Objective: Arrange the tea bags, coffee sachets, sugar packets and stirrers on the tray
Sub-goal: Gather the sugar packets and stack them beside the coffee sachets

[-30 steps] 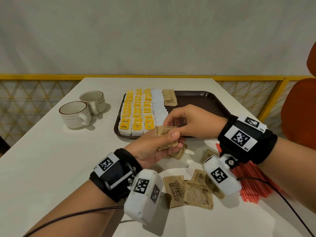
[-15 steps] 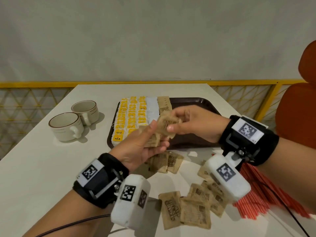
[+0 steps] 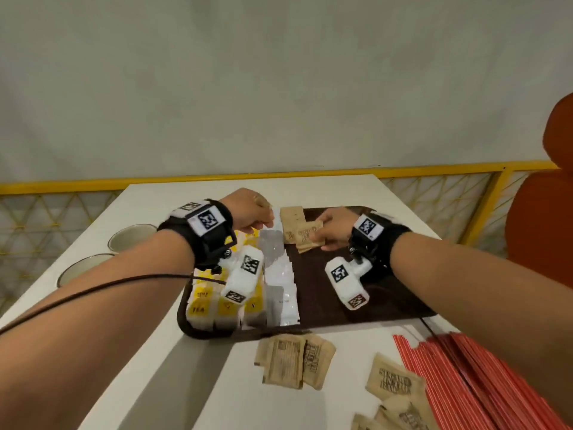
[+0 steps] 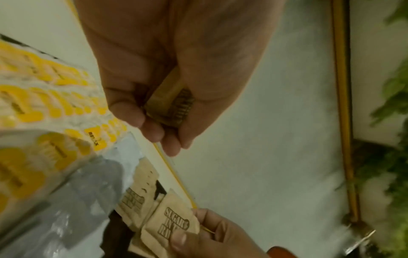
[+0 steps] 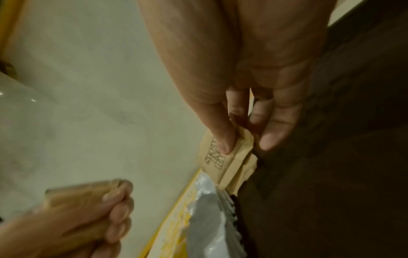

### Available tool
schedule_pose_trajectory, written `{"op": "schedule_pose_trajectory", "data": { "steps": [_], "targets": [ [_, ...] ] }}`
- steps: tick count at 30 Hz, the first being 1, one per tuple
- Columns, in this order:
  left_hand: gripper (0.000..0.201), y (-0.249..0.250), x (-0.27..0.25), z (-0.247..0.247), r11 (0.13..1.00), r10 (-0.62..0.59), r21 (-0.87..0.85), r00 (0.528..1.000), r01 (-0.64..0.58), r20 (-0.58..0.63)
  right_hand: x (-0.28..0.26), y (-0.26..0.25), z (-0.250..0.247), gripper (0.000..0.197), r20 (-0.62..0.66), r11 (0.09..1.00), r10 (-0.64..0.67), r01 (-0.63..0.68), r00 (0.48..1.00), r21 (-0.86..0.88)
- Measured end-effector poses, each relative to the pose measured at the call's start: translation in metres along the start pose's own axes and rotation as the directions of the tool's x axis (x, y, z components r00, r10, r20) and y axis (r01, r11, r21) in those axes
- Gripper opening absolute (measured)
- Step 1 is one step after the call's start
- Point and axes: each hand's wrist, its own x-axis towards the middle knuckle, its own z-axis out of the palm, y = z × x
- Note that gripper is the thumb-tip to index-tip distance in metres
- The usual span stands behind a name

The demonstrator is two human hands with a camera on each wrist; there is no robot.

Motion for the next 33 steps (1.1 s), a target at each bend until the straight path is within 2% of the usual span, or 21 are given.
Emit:
{"op": "schedule_pose_trajectory", "data": {
  "steps": [2,9,12,15,17,20,22,24,26,28,30,33],
  "targets": [
    [0.007,0.004,0.015,0.003,0.999,-0.025,0.044,1.000,0.025,-0.004,0.011,0.004,0.007,0.026,-0.004,1.000,0.010,-0.010,1.000,0.024],
    [0.017,0.005,0.034,0.007,0.993,-0.020,-0.115,1.000,0.020,0.006,0.034,0.007,0.017,0.025,0.011,1.000,0.012,-0.012,1.000,0.022],
    [0.014,0.000,0.034,0.006,0.990,-0.008,-0.142,1.000,0.005,-0.019,0.036,0.008,0.016,0.032,-0.025,0.999,0.004,-0.005,1.000,-0.032],
    [0.006,-0.004,0.033,0.004,0.986,-0.012,-0.169,1.000,0.007,-0.027,0.034,0.008,0.013,0.025,0.010,0.997,0.001,-0.001,1.000,-0.080],
    [0.007,-0.005,0.032,0.004,0.981,-0.018,-0.195,0.999,0.011,-0.030,0.033,0.008,0.012,0.032,0.018,0.996,0.010,-0.009,1.000,-0.090],
    [0.019,-0.006,0.028,0.005,0.961,-0.004,-0.276,1.000,-0.001,-0.019,0.034,0.009,0.013,0.051,-0.030,0.998,0.028,-0.030,0.999,-0.056],
    [0.022,-0.006,0.024,0.007,0.921,0.029,-0.390,0.999,-0.021,0.016,0.030,0.007,0.012,0.047,-0.088,0.999,-0.002,-0.002,0.996,-0.046],
    [0.026,-0.005,0.022,0.011,0.891,0.070,-0.452,0.997,-0.051,0.024,0.023,0.003,0.009,0.039,-0.116,0.995,-0.072,0.080,0.991,0.061],
    [0.030,-0.004,0.021,0.016,0.894,0.124,-0.436,0.992,-0.099,0.031,0.011,-0.005,0.006,0.041,-0.020,0.950,-0.192,0.191,0.981,0.247],
    [0.032,-0.002,0.021,0.023,0.895,0.195,-0.421,0.978,-0.146,0.075,-0.002,-0.011,0.004,0.041,0.098,0.896,-0.300,0.245,0.949,0.371],
    [0.034,0.002,0.021,0.030,0.894,0.232,-0.417,0.965,-0.164,0.118,-0.010,-0.013,0.004,0.035,0.130,0.863,-0.333,0.246,0.934,0.441],
    [0.039,0.006,0.023,0.039,0.919,0.231,-0.357,0.962,-0.167,0.144,-0.014,-0.008,0.001,0.023,0.088,0.831,-0.303,0.218,0.949,0.513]
  ]
}}
